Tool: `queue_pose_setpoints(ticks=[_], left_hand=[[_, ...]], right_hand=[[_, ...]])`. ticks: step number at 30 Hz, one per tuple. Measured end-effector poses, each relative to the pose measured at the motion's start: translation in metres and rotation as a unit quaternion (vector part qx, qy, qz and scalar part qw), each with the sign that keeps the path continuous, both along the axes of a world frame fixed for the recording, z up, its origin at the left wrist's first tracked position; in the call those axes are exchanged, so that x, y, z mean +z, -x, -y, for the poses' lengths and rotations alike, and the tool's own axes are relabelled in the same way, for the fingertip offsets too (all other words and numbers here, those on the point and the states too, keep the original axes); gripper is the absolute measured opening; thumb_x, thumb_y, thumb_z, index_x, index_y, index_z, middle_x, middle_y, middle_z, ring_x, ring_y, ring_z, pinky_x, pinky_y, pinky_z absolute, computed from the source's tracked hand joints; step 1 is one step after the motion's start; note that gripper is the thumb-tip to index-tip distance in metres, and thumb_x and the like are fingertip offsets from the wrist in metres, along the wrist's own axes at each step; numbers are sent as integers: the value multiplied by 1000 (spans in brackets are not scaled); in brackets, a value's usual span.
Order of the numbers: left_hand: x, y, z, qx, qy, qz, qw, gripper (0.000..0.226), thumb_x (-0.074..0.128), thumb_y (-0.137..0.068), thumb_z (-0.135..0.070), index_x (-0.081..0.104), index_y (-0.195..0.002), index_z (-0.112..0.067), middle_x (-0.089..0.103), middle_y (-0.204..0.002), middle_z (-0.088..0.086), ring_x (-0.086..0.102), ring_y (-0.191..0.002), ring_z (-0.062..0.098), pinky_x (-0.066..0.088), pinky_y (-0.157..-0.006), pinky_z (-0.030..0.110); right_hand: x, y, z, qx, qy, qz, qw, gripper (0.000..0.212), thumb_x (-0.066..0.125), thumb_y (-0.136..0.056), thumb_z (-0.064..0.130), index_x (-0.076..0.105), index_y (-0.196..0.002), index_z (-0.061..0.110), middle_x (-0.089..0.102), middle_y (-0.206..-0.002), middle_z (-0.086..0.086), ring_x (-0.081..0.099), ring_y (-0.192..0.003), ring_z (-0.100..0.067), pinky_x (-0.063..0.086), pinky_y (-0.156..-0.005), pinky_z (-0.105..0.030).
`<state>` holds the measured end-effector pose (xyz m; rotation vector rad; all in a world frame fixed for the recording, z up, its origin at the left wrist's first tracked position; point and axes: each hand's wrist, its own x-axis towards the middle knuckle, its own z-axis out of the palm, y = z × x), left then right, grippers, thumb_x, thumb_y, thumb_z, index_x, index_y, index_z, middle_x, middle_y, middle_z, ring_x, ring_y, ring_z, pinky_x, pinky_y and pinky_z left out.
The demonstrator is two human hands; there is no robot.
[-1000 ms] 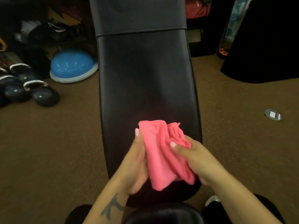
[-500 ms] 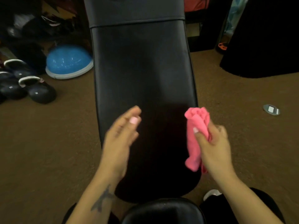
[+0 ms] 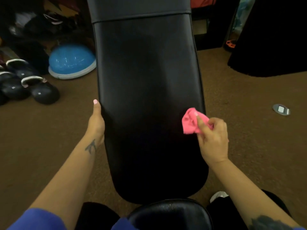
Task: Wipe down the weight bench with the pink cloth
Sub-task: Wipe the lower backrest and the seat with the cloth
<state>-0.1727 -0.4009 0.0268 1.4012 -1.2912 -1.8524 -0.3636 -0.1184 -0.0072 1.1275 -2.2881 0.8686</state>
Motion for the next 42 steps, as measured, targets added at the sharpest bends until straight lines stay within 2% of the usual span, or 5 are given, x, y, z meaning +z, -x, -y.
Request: queue_pose_setpoints(ticks=[10,17,29,36,42], left_hand=[[-13,-11,-1,-120,-35,-82,989,111,49,-49,-93,39,-142,-36,45,-145,1,43,-131,26,29,-109,55],[-11,-12,-5,-91,-34,-73,993,122,52,-40,-95,35,-145,-34,44,-146,3,43,-131,28,29,-109,56],[-11,-6,-13,-75,-21,-58,995,89,26,-78,-82,35,-145,-24,45,-144,3,42,-130,24,28,-112,47],[-11,-8,-11,-54,-28,-38,997,133,44,-31,-100,41,-142,-27,49,-142,4,45,-129,27,30,-111,52],[-3,-7,-19,-83,-19,-51,995,96,27,-72,-88,38,-144,-24,44,-145,4,43,-130,26,29,-112,49]], right_hand=[[-11,-31,21,107,-49,-91,989,48,46,-80,15,54,-124,31,43,-94,-7,49,-70,-29,44,-63,-39],[27,-16,62,-1,45,-46,998,45,50,-77,9,63,-119,16,55,-84,-21,52,-67,-35,44,-58,-39],[24,-23,63,45,25,-95,994,47,51,-78,6,57,-121,25,55,-85,-19,50,-67,-33,42,-59,-38],[30,-57,101,86,12,-99,991,47,58,-75,1,63,-120,15,57,-85,-16,52,-68,-32,42,-61,-35],[18,-26,67,233,-88,-227,941,43,45,-80,14,57,-119,24,42,-94,-9,40,-75,-27,37,-62,-37]])
